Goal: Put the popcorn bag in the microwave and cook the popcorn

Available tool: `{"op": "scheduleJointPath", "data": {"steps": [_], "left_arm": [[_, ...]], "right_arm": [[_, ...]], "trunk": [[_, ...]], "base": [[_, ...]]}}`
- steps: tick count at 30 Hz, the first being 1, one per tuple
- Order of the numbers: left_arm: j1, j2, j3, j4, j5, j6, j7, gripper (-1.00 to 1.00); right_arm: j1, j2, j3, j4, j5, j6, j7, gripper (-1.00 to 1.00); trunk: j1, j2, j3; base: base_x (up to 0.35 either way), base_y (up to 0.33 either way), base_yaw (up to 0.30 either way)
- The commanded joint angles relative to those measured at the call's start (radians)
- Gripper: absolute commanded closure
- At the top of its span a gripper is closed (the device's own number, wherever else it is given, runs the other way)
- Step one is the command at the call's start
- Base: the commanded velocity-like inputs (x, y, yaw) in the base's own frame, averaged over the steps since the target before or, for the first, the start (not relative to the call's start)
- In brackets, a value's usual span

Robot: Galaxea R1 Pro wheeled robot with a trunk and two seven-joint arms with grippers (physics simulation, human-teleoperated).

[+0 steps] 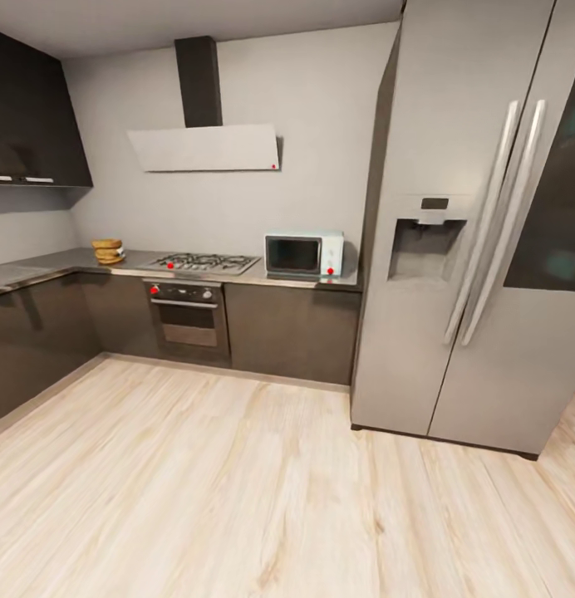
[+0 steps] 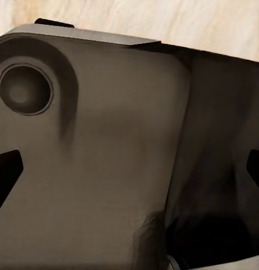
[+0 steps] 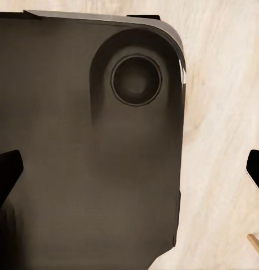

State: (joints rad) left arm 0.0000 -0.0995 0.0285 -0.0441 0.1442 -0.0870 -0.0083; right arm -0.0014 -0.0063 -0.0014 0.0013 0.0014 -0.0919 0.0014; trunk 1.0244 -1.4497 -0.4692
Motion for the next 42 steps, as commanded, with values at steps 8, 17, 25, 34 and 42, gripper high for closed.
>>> {"op": "scheduleJointPath", "data": {"steps": [8, 17, 25, 34, 42], "left_arm": [[0.0, 0.0, 0.002, 0.0, 0.007, -0.002, -0.001, -1.0], [0.0, 0.0, 0.002, 0.0, 0.006, -0.002, -0.002, -1.0], [0.0, 0.0, 0.004, 0.0, 0.005, -0.003, -0.002, -1.0], [0.0, 0.0, 0.004, 0.0, 0.006, -0.003, -0.001, -1.0], [0.0, 0.0, 0.002, 0.0, 0.01, -0.002, -0.001, -1.0]], "right_arm": [[0.0, -0.001, 0.0, 0.0, 0.0, -0.003, 0.0, -1.0], [0.0, 0.001, 0.0, 0.0, 0.0, -0.003, 0.0, -1.0], [0.0, 0.002, 0.0, 0.0, 0.0, -0.003, -0.001, -1.0], [0.0, 0.002, 0.0, 0.0, 0.0, -0.005, 0.0, -1.0], [0.0, 0.003, 0.0, 0.0, 0.0, -0.005, 0.0, -1.0]], "trunk": [[0.001, 0.0, -0.001], [0.001, 0.0, -0.001], [0.001, 0.0, -0.001], [0.001, 0.0, -0.001], [0.001, 0.0, -0.001]], "base": [[0.321, 0.0, 0.0], [0.321, 0.0, 0.0], [0.321, 0.0, 0.0], [0.321, 0.0, 0.0], [0.321, 0.0, 0.0]]}}
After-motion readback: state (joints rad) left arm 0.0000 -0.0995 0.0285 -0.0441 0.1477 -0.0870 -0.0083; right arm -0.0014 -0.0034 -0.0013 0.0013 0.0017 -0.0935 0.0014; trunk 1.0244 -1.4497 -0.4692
